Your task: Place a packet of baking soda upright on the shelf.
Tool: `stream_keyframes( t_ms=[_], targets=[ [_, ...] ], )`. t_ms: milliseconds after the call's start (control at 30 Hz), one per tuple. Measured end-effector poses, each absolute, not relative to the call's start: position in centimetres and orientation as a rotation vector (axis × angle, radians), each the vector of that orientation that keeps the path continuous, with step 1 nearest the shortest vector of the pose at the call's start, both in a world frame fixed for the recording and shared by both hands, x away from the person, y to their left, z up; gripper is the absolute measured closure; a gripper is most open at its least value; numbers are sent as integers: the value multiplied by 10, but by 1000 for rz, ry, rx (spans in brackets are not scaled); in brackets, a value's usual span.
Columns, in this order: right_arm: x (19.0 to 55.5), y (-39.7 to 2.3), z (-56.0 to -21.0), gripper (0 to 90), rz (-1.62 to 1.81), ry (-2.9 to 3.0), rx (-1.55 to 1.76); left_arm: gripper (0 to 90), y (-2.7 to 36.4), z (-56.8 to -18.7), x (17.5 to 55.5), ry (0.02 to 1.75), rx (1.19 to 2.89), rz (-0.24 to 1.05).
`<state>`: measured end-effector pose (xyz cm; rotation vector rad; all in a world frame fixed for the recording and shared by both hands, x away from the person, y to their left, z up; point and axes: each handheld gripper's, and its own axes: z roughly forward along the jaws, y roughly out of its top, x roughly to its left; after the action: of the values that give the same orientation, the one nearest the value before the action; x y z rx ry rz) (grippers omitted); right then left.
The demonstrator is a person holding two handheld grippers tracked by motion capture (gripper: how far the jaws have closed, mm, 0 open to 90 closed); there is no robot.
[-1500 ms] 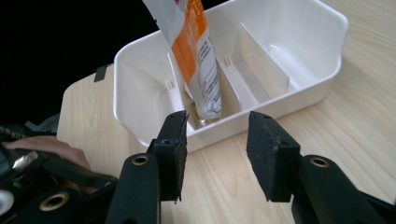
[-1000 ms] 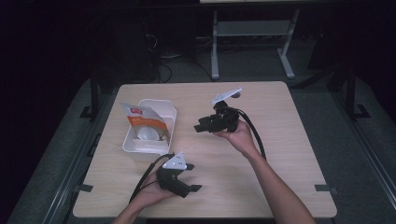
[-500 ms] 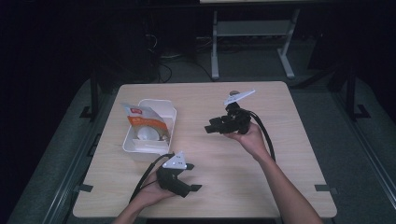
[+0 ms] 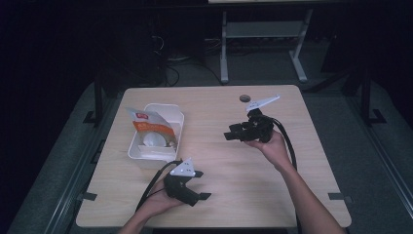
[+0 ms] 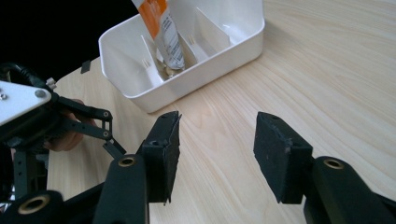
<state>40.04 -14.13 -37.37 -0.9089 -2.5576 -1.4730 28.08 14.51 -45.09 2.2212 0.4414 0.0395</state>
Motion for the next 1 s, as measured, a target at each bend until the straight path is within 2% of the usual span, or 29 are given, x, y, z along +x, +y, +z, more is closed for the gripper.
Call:
stream_keyframes(
  t_ms=[1000],
  targets=[
    [376, -202, -384, 461, -1506, -2508, -1039, 202, 149, -451, 285, 468, 2210, 42]
  ],
)
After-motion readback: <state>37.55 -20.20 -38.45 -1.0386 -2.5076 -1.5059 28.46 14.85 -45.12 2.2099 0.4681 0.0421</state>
